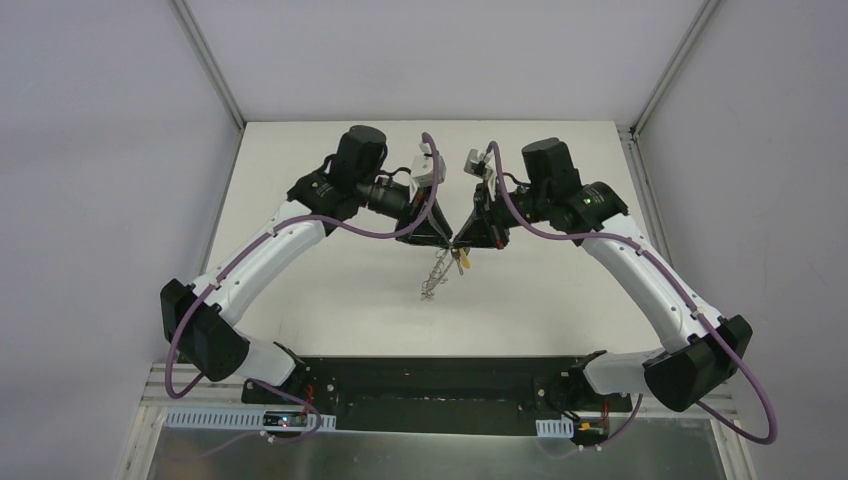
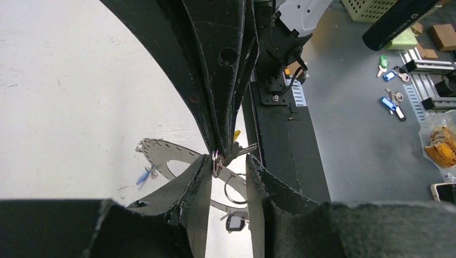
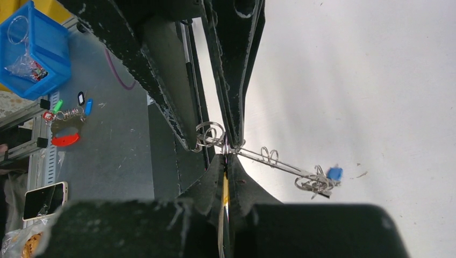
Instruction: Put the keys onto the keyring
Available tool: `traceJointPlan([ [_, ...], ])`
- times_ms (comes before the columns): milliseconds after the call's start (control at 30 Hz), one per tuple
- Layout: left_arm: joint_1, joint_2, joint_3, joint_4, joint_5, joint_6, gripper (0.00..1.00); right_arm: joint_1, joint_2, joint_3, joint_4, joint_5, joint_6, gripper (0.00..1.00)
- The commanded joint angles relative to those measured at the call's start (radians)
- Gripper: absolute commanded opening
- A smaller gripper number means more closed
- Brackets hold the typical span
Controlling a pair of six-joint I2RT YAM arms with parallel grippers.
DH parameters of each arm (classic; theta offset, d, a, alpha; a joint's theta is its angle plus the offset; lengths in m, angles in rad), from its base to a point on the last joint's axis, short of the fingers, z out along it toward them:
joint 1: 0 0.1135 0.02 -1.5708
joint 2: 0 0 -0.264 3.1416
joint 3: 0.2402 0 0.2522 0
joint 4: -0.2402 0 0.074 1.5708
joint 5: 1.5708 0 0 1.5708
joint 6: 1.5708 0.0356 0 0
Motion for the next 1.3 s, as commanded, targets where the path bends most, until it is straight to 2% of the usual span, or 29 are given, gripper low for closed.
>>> traceJointPlan([
  [0, -0.010, 0.007, 0.043, -0.010, 0.009, 0.041, 0.28, 0.004, -0.005, 0.027, 0.021, -0.016, -0.019, 0.00],
  [367, -0.012, 0.027, 0.046, 0.017, 0.020, 0.014, 0.15, 0.005, -0.002, 0.032, 0.025, -0.020, -0.013, 0.00],
  [467, -0.012, 0.029, 0.047, 0.022, 0.022, 0.006, 0.10, 0.005, -0.002, 0.031, 0.027, -0.018, -0.011, 0.00],
  [567, -0.012, 0.029, 0.049, 0.024, 0.024, 0.004, 0.01, 0.005, -0.002, 0.030, 0.026, -0.018, -0.011, 0.00],
  [733, -0.008, 0.017, 0.031, 0.081, 0.025, -0.056, 0.00, 0.004, -0.015, 0.016, 0.036, -0.013, -0.014, 0.00],
  [967, 0.021, -0.023, -0.006, 0.183, 0.084, -0.155, 0.00, -0.041, -0.086, -0.041, 0.070, -0.016, -0.005, 0.26],
  [1267, 0.021, -0.042, -0.044, 0.247, 0.127, -0.215, 0.00, -0.101, -0.135, -0.077, 0.133, -0.094, 0.040, 0.30],
])
